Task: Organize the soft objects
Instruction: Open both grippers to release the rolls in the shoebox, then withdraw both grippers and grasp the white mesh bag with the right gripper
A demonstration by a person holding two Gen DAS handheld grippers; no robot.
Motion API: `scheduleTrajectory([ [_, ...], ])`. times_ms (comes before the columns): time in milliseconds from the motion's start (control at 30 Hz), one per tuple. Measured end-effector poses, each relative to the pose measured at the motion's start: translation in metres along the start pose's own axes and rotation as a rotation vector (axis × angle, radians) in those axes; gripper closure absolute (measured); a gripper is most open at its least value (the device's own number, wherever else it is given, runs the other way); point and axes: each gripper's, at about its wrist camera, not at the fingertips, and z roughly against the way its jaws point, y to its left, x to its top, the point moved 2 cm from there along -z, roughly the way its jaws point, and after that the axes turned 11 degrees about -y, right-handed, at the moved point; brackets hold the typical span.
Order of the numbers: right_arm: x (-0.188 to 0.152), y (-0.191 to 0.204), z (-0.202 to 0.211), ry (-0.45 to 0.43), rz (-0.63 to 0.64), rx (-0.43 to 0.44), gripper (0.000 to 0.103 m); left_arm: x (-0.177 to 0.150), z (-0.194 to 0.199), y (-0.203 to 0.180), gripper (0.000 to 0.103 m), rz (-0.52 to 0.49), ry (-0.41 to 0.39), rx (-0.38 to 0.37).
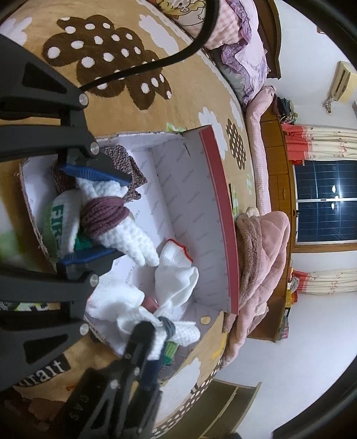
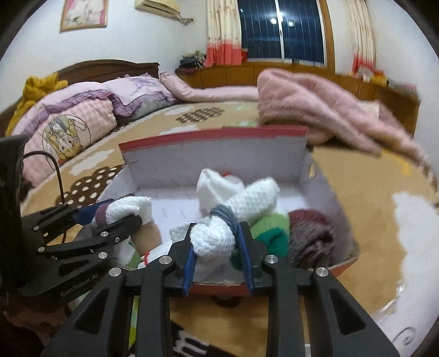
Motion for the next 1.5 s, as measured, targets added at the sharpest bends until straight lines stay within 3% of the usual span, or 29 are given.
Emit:
scheduleTrajectory([
  [67,-0.005,-0.003,-0.007,0.033,-0.04,0.029,0.074,0.0,-0.001,-0.001,0.059,-0.001,0.0,0.0],
  [167,-0.006,0.001,-0.009,0.033,-0.006,0.019,0.074,0.0,-0.002,-0.001,0.056,0.003,0.003,-0.001],
  [300,-0.007,0.008,-0.008,0.027,0.025,0.007,0.069,0.002,-0.005,-0.002,0.045,-0.007,-0.011,-0.001],
  [400,-0.009,0.012,-0.006,0.021,0.066,-0.004,0.066,0.002,-0.007,-0.003,0.044,-0.026,-0.05,0.004],
  [467,-0.008,0.012,-0.004,0.022,0.049,0.015,0.063,0.003,-0.006,-0.006,0.042,-0.059,-0.071,0.012],
  [533,-0.002,0.009,0.003,0.007,0.004,0.05,0.055,0.008,-0.004,-0.008,0.034,-0.078,-0.086,0.007],
  [600,0.006,0.009,0.015,-0.046,-0.019,0.072,0.047,0.015,0.002,-0.006,0.026,-0.056,-0.107,-0.004],
  [733,0.02,0.009,0.037,-0.118,0.004,0.096,0.033,0.03,0.018,0.002,0.022,-0.007,-0.151,-0.046],
  [800,0.025,0.007,0.045,-0.154,0.055,0.037,0.026,0.036,0.024,0.005,0.022,0.004,-0.121,-0.086],
  [900,0.028,-0.006,0.053,-0.209,0.108,-0.108,0.023,0.038,0.034,0.01,0.022,0.01,-0.051,-0.131],
  [1033,0.027,-0.035,0.051,-0.189,0.077,-0.233,0.023,0.028,0.046,0.03,0.023,0.045,-0.019,-0.04],
  [1067,0.027,-0.045,0.046,-0.166,0.044,-0.25,0.024,0.026,0.046,0.035,0.023,0.064,-0.004,-0.018],
  [1100,0.024,-0.053,0.043,-0.14,0.011,-0.261,0.035,0.024,0.046,0.04,0.024,0.084,0.007,0.005],
  [1133,0.021,-0.062,0.035,-0.099,-0.034,-0.27,0.055,0.02,0.046,0.046,0.024,0.098,0.02,0.046],
  [1200,0.016,-0.075,0.02,-0.028,-0.085,-0.288,0.075,0.012,0.042,0.054,0.038,0.106,0.047,0.111],
  [1233,0.011,-0.081,0.013,0.009,-0.113,-0.28,0.083,0.007,0.038,0.057,0.044,0.126,0.073,0.095],
  [1300,0.001,-0.086,0.005,0.05,-0.126,-0.269,0.086,0.002,0.03,0.058,0.061,0.144,0.115,0.066],
  [1367,0.002,-0.082,0.005,0.061,-0.094,-0.259,0.087,-0.005,0.018,0.056,0.069,0.124,0.159,0.061],
  [1500,-0.002,-0.071,0.02,0.101,-0.024,-0.257,0.092,-0.011,0.005,0.047,0.073,0.124,0.147,0.001],
])
